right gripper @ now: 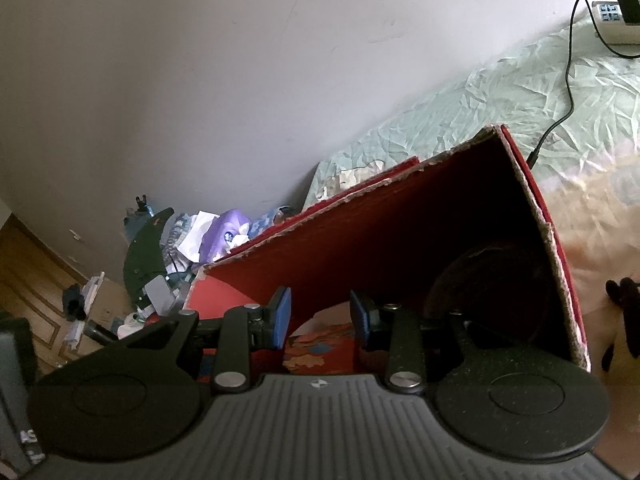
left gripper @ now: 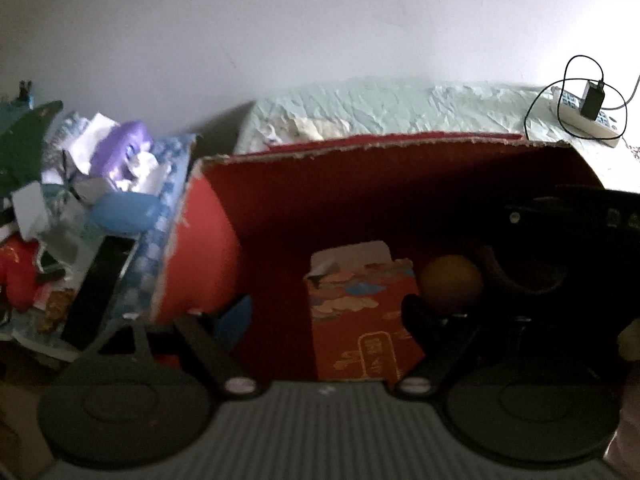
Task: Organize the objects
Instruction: 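Raise the open right gripper up out of the red box, then move the right gripper down toward the sandal beside the red box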
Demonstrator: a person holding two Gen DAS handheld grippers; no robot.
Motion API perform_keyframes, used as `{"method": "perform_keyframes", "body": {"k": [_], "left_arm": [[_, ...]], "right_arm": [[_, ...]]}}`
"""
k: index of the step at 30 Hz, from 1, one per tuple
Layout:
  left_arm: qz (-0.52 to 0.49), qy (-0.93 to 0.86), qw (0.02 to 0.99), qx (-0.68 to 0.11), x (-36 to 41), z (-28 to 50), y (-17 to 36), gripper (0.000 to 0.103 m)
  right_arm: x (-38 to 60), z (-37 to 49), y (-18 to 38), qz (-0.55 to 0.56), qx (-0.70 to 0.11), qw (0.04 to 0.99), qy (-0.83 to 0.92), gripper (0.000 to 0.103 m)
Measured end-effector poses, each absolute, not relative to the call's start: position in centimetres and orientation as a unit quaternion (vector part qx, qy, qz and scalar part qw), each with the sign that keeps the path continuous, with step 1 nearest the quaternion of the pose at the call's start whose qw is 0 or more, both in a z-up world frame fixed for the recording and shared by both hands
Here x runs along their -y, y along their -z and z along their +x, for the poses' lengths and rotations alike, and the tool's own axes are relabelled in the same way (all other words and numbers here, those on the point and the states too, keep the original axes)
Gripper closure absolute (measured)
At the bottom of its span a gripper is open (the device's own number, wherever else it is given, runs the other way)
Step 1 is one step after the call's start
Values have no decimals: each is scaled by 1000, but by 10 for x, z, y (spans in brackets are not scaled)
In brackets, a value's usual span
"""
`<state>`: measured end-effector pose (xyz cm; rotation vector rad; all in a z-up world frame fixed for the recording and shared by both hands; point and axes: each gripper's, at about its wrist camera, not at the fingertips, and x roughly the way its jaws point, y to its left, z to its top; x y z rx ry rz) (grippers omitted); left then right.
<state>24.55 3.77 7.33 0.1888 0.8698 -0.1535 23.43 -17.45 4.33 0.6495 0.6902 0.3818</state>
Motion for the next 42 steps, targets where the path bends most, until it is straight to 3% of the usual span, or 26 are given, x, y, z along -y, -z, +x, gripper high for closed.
{"method": "perform_keyframes", "body": {"k": [25,42], "left_arm": [[91,42,941,-322,-75,177,-106,15],[60,24,959,-274,-98,112,-116,12]], "right_arm": [[156,226,-53,238,-321,910,-108,66],[152,158,-79,220,-270,925,-154,65]]}}
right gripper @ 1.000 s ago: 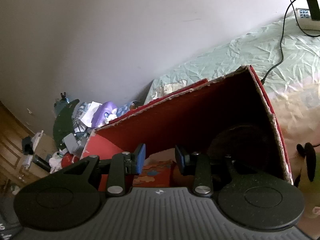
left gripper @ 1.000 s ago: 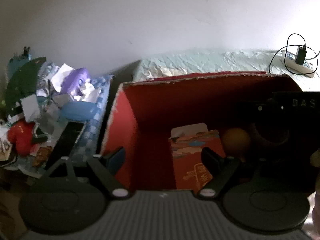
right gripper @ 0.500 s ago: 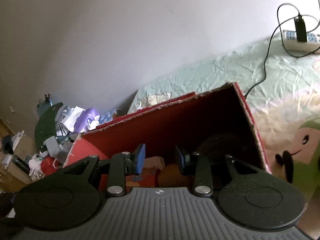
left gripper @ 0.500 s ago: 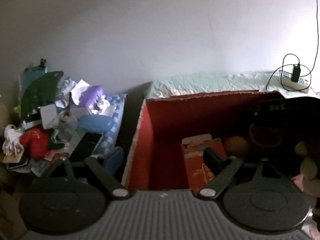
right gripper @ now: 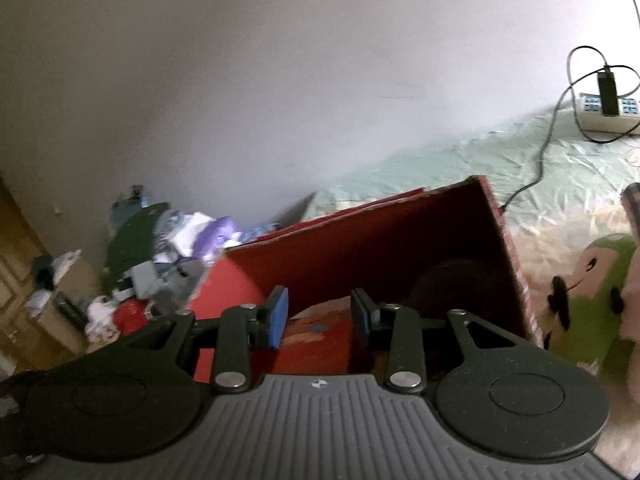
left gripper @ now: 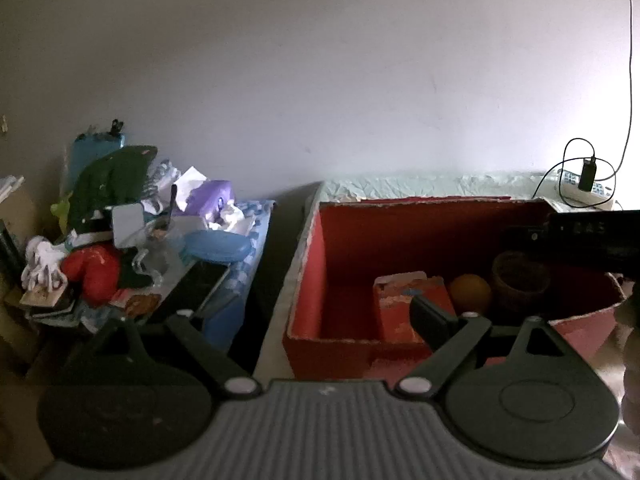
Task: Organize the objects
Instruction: 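Move the right gripper down toward the sandal beside the red box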
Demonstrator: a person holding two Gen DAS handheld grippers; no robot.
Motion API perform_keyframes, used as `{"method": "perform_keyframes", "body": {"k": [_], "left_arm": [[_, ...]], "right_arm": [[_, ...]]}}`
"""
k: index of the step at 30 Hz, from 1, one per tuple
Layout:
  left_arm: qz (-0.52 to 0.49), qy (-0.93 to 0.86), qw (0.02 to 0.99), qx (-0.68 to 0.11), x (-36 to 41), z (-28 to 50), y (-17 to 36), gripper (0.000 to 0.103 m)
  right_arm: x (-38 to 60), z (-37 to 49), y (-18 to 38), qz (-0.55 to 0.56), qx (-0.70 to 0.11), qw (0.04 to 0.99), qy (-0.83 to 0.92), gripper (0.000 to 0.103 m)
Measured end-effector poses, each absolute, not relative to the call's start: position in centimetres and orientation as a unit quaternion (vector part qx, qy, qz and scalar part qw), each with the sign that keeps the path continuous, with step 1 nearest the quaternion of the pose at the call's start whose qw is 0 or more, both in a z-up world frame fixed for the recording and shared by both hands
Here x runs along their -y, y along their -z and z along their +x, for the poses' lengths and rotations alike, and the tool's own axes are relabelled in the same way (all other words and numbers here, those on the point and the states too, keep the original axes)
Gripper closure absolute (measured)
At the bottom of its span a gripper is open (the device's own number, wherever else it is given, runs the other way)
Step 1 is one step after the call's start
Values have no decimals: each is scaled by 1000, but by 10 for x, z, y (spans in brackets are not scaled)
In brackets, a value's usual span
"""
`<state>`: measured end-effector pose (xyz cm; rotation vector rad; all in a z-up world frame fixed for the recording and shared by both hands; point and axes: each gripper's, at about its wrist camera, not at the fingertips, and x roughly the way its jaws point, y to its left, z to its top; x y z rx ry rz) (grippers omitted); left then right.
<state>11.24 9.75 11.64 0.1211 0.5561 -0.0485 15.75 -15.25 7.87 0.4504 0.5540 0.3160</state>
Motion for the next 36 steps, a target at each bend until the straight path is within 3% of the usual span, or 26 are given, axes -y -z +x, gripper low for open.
{"method": "perform_keyframes", "body": {"k": [15,36], "left_arm": [[47,-3,964,-263,-108,60,-108,10],[-30,18,940,-339,-151,30,-28,9]], "right_arm": [[143,99,-74,233,-259,909,-228,65],[111,87,29,307,-312,844,-311,66]]}}
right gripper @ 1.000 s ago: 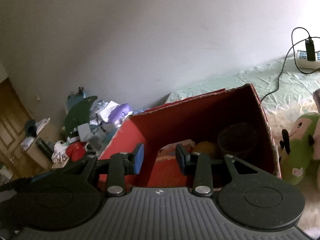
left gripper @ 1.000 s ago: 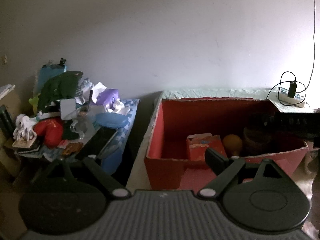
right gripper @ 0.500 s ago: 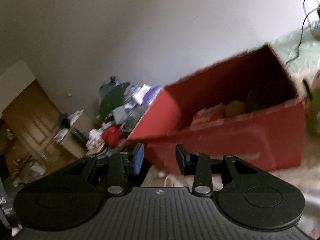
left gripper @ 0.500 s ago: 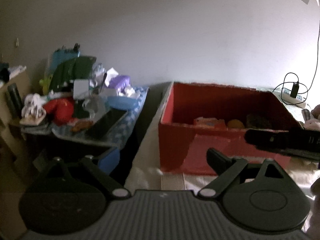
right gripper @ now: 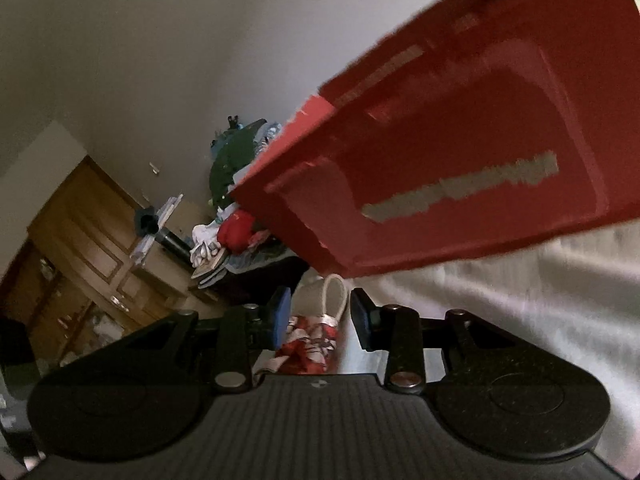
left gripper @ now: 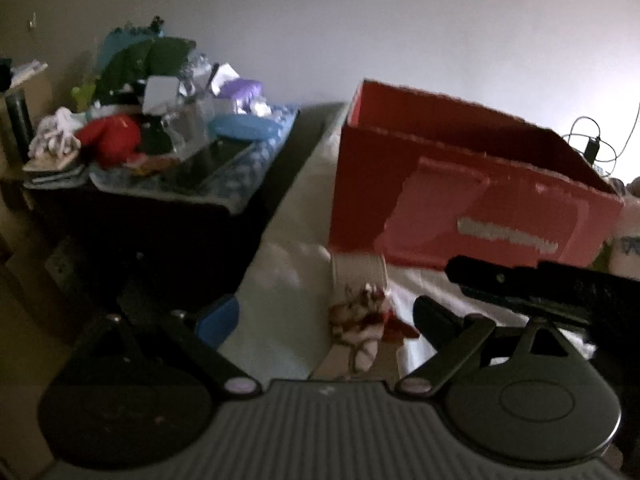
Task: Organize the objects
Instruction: 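Move the right gripper down toward the sandal beside the red box, then close the right gripper on the sandal's white strap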
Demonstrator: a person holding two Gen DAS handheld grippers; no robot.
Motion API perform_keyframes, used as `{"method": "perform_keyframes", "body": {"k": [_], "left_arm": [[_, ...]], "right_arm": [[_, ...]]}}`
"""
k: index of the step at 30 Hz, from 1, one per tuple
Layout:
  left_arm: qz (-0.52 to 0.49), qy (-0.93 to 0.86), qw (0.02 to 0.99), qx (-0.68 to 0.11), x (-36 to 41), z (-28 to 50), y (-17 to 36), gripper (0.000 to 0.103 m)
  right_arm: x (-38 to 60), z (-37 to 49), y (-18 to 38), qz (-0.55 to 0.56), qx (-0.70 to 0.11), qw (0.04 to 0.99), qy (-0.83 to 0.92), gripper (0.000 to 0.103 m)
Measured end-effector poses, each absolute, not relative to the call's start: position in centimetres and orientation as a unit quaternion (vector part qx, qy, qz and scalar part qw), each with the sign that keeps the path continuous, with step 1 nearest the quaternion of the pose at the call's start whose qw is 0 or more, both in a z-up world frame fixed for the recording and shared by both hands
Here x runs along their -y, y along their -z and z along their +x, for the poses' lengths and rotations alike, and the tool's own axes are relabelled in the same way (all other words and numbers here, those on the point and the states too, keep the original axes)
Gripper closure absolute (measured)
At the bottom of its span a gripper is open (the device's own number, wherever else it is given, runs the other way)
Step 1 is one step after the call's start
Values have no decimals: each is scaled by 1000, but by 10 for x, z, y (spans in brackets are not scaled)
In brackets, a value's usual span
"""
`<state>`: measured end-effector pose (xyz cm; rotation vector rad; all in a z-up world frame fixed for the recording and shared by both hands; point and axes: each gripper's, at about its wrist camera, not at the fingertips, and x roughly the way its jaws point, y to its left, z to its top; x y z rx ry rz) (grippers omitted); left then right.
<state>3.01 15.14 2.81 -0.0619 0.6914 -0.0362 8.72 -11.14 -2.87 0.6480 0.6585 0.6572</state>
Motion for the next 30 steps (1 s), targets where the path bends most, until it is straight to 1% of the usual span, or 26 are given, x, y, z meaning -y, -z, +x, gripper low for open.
{"method": "perform_keyframes", "body": {"k": [4,13,15,19,22,24,28,30], "left_arm": [[-16,30,938,-344,-148,29,-14,9],[5,56,935,-351,-133,38,2,9],[3,55,933,-357,-134,42,6,9],[-12,57,928,-368,-137,50,14,9],[-19,60,926,-373,-137,54,19,15],[-29,63,924,-376,-138,56,23,22],[-31,63,927,-367,-138,55,24,28],[-38,69,928,-363,-140,54,24,34]], "right_arm": [[108,93,41,332,-326,826,-318,67],[91,94,49,320,-343,815,-341,69],[94,94,49,329,-336,810,-349,69],[101,97,56,347,-353,798,-344,69],[104,96,57,353,-354,794,-345,69],[104,96,57,352,-355,793,-348,69],[104,96,58,346,-354,791,-359,69],[102,95,57,340,-352,792,-364,69]]}}
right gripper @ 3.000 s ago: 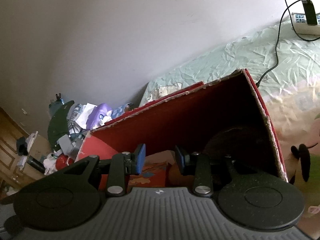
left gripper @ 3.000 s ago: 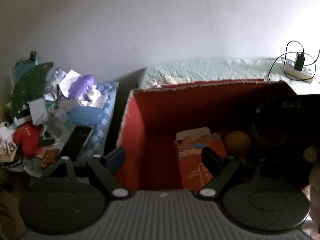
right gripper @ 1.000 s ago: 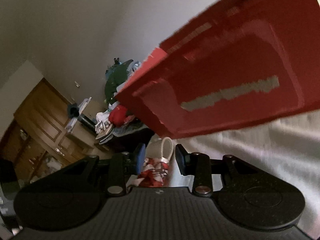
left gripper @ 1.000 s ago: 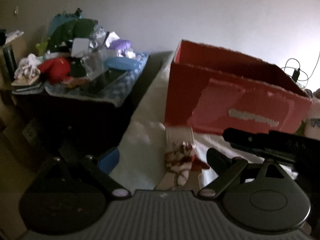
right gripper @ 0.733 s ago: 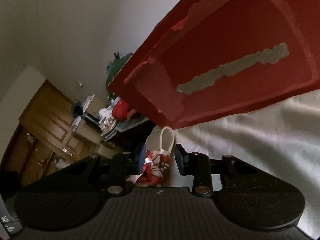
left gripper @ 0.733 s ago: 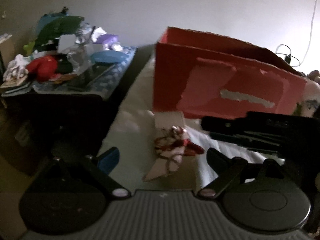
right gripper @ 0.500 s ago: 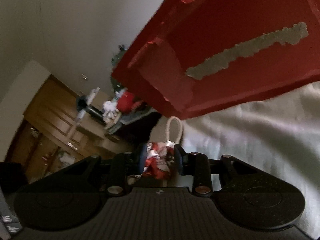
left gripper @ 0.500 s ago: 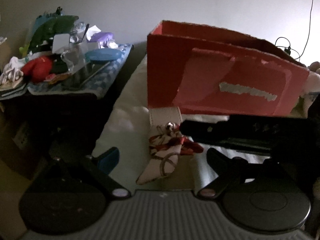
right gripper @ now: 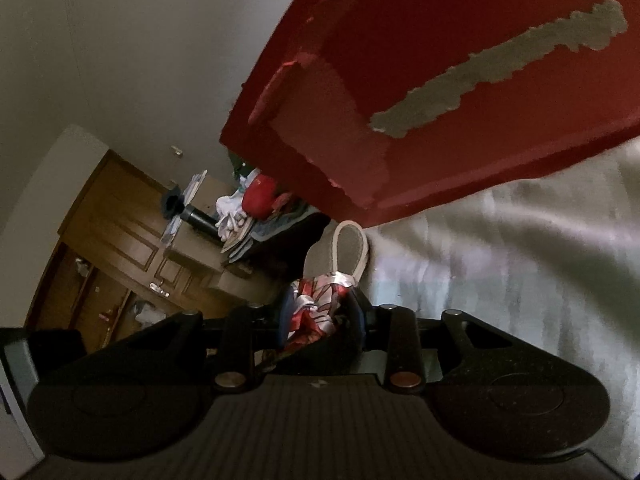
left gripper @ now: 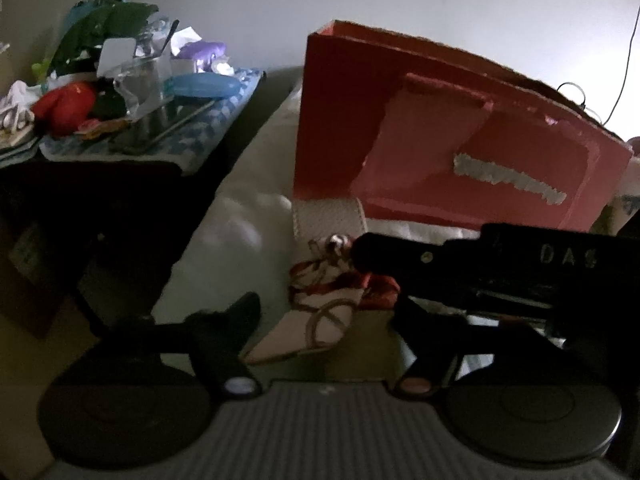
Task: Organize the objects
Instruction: 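Close the right gripper on the sandal's white strap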
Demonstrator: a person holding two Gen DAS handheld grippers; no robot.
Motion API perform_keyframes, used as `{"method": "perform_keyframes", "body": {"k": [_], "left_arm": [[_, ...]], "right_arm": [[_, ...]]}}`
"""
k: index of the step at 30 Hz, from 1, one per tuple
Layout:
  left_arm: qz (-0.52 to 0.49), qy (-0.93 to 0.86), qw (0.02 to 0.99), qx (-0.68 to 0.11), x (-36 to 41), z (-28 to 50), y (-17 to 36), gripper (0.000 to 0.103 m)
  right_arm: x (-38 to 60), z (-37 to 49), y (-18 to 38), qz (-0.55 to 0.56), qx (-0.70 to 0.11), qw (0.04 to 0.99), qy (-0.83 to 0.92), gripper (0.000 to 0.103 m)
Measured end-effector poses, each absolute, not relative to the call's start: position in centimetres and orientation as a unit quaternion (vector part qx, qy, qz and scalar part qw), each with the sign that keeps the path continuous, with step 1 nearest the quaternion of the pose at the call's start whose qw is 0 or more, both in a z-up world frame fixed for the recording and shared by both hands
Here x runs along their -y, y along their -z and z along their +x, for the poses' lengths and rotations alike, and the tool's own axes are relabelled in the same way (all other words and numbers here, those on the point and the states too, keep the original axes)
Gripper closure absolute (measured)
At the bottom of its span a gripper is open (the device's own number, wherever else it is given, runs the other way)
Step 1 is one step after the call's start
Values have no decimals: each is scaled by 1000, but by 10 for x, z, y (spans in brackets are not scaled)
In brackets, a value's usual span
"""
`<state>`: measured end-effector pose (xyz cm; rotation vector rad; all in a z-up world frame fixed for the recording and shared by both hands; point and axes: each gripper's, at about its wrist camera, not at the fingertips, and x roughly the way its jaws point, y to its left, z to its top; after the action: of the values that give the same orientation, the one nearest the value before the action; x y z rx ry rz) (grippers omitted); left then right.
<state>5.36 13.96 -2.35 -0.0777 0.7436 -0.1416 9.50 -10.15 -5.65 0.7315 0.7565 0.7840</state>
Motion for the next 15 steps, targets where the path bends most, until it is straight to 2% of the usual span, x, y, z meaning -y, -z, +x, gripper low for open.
{"method": "perform_keyframes", "body": {"k": [6,15], "left_arm": [[-38,77,932,-353,-140,50,24,48],[-27,75,936,-344,-136,46,26,48]], "right_arm": [[96,91,53,316,-345,799,-378,69],[97,93,56,320,-356,794,-375,66]]}}
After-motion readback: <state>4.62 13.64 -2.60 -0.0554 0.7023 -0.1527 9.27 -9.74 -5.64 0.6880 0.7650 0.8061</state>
